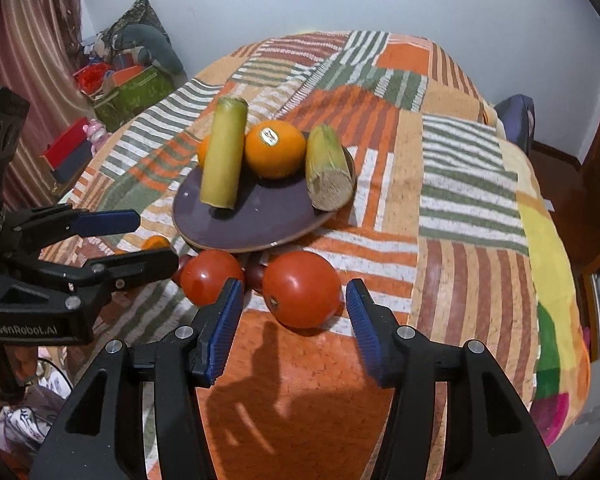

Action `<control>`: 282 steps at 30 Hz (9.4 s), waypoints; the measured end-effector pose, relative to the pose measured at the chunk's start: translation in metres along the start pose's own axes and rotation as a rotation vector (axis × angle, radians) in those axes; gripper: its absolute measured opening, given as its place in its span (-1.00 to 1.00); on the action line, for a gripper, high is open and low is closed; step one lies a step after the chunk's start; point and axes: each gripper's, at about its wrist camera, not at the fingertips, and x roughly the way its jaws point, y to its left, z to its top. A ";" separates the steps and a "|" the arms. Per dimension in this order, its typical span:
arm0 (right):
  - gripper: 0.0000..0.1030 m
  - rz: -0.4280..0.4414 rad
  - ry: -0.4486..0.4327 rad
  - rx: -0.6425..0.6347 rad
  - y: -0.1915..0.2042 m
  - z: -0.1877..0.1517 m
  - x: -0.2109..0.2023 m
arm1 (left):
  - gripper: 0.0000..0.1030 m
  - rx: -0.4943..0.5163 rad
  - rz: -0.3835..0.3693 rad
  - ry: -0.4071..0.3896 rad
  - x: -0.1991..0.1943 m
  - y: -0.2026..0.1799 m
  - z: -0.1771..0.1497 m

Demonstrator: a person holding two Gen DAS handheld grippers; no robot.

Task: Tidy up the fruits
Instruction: 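Grasp a red tomato with the right tool while the left tool grasps another tomato, then place both red tomatoes onto the purple plate and open both tools, then grasp a tangerine with the right tool while the left tool grasps another tangerine, then carry both tangerines onto the purple plate and open both tools, then grasp a dark red date with the left tool while the right tool grasps another date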

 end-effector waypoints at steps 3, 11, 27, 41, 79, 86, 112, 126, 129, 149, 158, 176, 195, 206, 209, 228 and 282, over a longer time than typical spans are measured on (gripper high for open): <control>-0.03 0.008 0.016 0.015 -0.005 -0.003 0.006 | 0.60 -0.017 0.000 0.003 0.008 -0.001 -0.002; -0.03 0.022 0.041 0.022 -0.005 -0.006 0.019 | 0.60 0.009 -0.026 0.065 0.027 -0.004 -0.001; -0.12 0.056 0.020 0.047 -0.016 -0.007 0.013 | 0.24 0.056 -0.022 0.098 0.039 -0.015 0.002; -0.12 0.024 -0.024 0.063 -0.026 -0.003 -0.004 | -0.12 0.086 -0.021 0.117 0.045 -0.022 0.004; -0.12 0.072 -0.027 -0.048 0.029 0.065 0.052 | -0.13 -0.065 0.086 -0.044 0.020 0.088 0.052; -0.33 0.072 -0.012 -0.057 0.032 0.068 0.061 | -0.13 -0.059 0.064 -0.007 0.040 0.091 0.054; -0.20 0.055 -0.048 -0.080 0.045 0.068 0.031 | 0.27 -0.047 0.103 -0.082 -0.008 0.090 0.045; -0.18 0.095 -0.051 -0.132 0.079 0.052 0.015 | 0.46 -0.028 0.131 -0.104 -0.065 0.096 0.008; -0.18 0.108 -0.027 -0.147 0.088 0.048 0.023 | 0.50 -0.028 0.132 -0.097 -0.069 0.100 0.000; -0.23 0.136 0.142 -0.214 0.119 0.036 0.083 | 0.55 -0.096 0.081 0.003 -0.040 0.127 -0.040; -0.39 0.116 0.148 -0.266 0.125 0.035 0.090 | 0.55 -0.102 0.053 0.015 -0.033 0.128 -0.043; -0.39 0.040 0.029 -0.093 0.073 0.046 0.039 | 0.54 -0.002 -0.044 0.076 -0.004 0.088 -0.046; -0.39 0.018 0.000 -0.014 0.044 0.037 0.027 | -0.26 -0.006 -0.027 0.095 0.008 0.080 -0.044; -0.39 0.039 -0.010 -0.014 0.042 0.037 0.032 | -0.26 -0.006 -0.029 0.006 -0.010 0.068 -0.012; -0.39 0.038 -0.007 -0.018 0.041 0.039 0.037 | -0.26 -0.004 -0.031 -0.010 -0.008 0.064 -0.002; -0.39 0.056 0.037 -0.029 0.037 0.047 0.066 | -0.26 -0.001 -0.059 0.051 0.044 0.060 0.028; -0.53 0.062 0.075 -0.050 0.021 0.014 0.055 | -0.59 0.009 -0.023 0.096 0.041 0.025 -0.013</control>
